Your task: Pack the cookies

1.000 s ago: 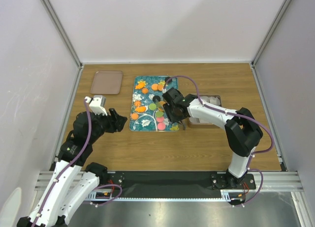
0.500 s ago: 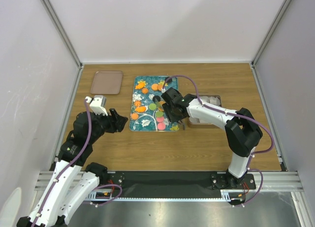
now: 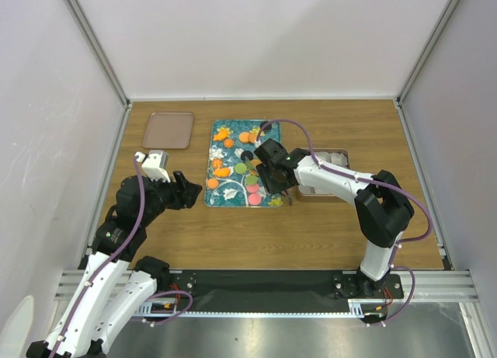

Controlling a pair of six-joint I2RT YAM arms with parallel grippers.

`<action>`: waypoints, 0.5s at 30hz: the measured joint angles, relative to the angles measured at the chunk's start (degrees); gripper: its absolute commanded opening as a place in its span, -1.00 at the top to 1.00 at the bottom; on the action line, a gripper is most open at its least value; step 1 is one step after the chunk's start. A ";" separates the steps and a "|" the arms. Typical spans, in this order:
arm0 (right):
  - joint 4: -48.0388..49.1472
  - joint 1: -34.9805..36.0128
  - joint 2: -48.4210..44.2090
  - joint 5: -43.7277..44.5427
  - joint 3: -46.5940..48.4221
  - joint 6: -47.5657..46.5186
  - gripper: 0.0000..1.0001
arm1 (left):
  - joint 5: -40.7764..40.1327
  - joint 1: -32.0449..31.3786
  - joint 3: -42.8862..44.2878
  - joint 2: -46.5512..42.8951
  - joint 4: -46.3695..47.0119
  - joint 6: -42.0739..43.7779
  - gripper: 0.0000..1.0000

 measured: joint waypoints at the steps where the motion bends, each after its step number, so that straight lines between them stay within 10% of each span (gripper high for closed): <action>1: -0.09 0.00 0.04 0.00 0.00 0.00 0.03 | -0.02 0.00 0.00 0.00 0.00 0.00 -0.29; 15: -0.50 0.11 0.07 0.00 0.20 -0.02 0.35 | -0.02 0.00 0.00 0.02 0.00 0.00 -0.29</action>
